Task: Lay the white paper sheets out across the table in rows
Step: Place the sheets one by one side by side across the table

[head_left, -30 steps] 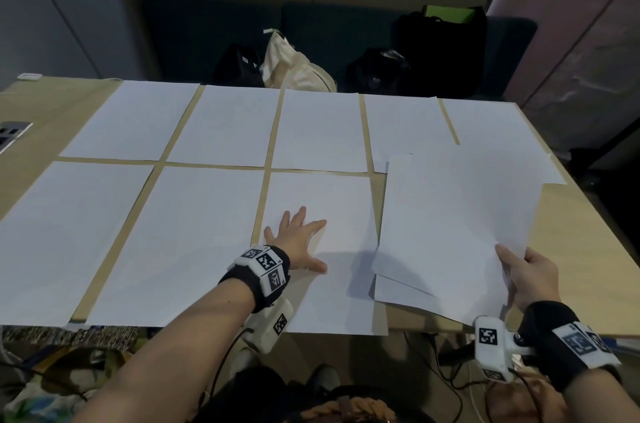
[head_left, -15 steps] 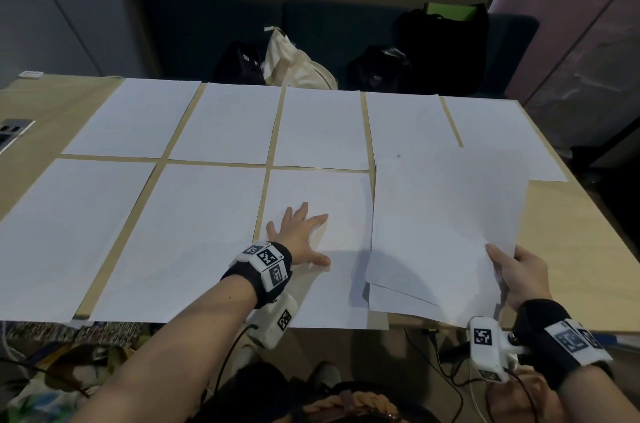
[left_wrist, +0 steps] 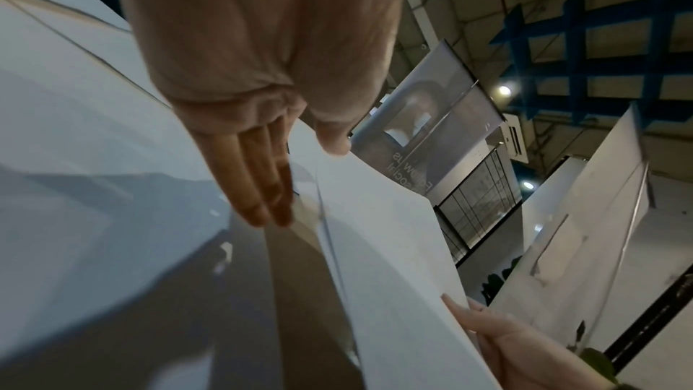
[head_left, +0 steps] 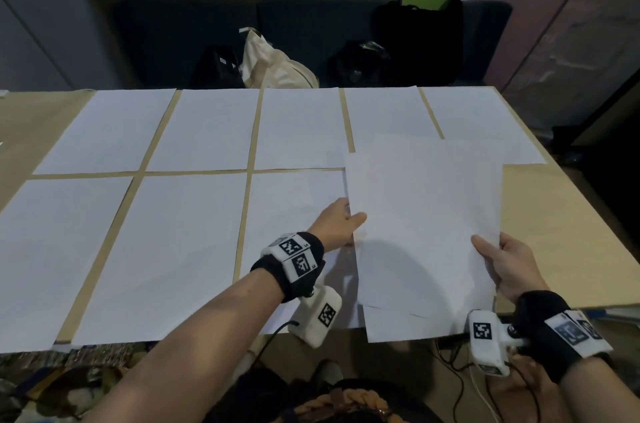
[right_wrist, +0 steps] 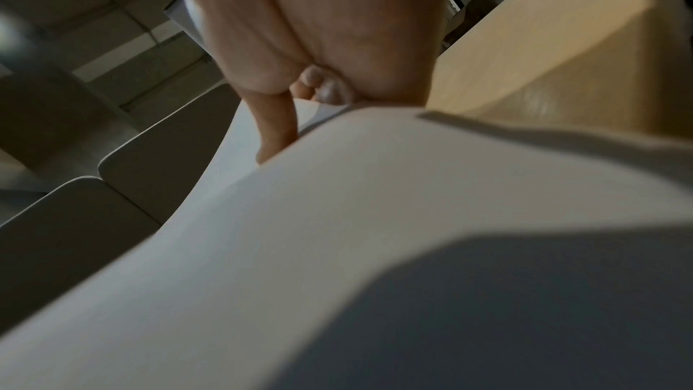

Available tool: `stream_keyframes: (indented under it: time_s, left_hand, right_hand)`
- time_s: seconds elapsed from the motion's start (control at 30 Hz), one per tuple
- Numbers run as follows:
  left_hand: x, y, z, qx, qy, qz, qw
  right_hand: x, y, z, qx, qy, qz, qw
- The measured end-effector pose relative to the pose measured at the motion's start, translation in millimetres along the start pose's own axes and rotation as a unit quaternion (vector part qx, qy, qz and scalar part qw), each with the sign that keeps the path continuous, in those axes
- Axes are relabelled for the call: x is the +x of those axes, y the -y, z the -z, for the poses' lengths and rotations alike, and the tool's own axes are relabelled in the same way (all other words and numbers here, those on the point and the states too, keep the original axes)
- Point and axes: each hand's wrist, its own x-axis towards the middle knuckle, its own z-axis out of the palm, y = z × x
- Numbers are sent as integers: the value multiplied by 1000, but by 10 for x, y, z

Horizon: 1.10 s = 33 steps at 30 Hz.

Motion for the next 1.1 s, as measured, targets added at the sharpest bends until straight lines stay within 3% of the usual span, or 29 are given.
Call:
stream_keyframes:
  time_s: [0.17,0.33,0.77,0.87,1.1]
  left_hand:
    - [79,-41,-76,-105,-24,20,994]
    - [148,-61,-126,-106,-34,56,992]
    - [267,-143,-390,-37,-63,36,997]
    - [269,-147,-456,-14,-77,31,996]
    - [272,-85,-476,62,-68,24,995]
  right_hand:
    - [-31,39,27,2,-28,22,999]
    - [23,78,89,-26,-89,27,995]
    - [196,333,417,-48,-84,24,995]
    - [249,440,567,-108,-117,7,987]
    - [535,425,994,-297,-188,7,936]
